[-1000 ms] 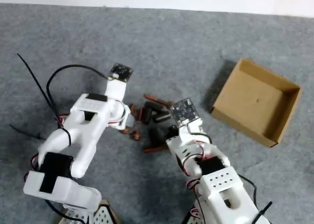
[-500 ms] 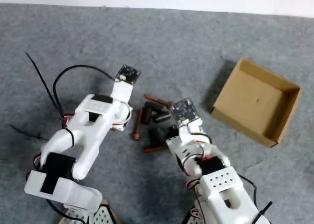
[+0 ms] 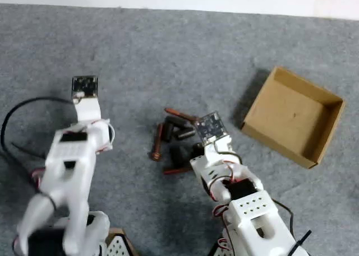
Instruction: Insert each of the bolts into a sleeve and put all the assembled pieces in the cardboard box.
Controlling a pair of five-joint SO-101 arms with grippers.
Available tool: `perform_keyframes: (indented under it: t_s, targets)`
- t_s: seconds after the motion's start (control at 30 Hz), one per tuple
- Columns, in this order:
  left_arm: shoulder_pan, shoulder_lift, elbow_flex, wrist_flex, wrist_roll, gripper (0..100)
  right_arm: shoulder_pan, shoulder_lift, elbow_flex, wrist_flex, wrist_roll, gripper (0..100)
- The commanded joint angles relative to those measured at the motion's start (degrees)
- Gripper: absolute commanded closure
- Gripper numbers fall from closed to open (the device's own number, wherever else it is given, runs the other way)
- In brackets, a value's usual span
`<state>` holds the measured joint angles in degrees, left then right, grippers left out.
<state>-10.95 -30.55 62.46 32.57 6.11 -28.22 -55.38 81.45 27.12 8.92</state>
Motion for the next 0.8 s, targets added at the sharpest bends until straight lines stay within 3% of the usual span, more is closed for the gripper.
perform_keyframes:
  t_s: [0.0, 0.27, 0.4, 0.47, 0.63, 0.7, 0.77]
  targets:
    - [-0.3, -11.6, 5.1, -5.5, 0.2, 97, 0.6, -1.5, -0.7, -1.5, 0.4, 99.5]
    - [4.0, -10.8, 8.0, -8.4, -19.3, 100, 0.7, -1.5, 0.3, -4.6, 0.4, 99.5]
    - [1.9, -6.0, 0.8, -5.0, -30.7, 100, 0.7, -1.5, 1.7, -4.6, 0.4, 99.5]
    - [1.7, -3.6, -7.1, 4.0, -42.5, 100, 0.7, -1.5, 2.0, -4.6, 2.0, 99.5]
    - [4.4, 6.1, -30.4, 39.7, -78.7, 100, 0.7, -1.5, 2.0, -4.5, 2.9, 99.5]
    - [4.1, 12.1, -39.6, 49.2, -85.4, 100, 0.7, -1.5, 2.0, -4.5, 3.0, 99.5]
    - [3.1, 18.8, -48.5, 53.9, -86.0, 100, 0.7, -1.5, 2.1, -4.5, 3.1, 99.5]
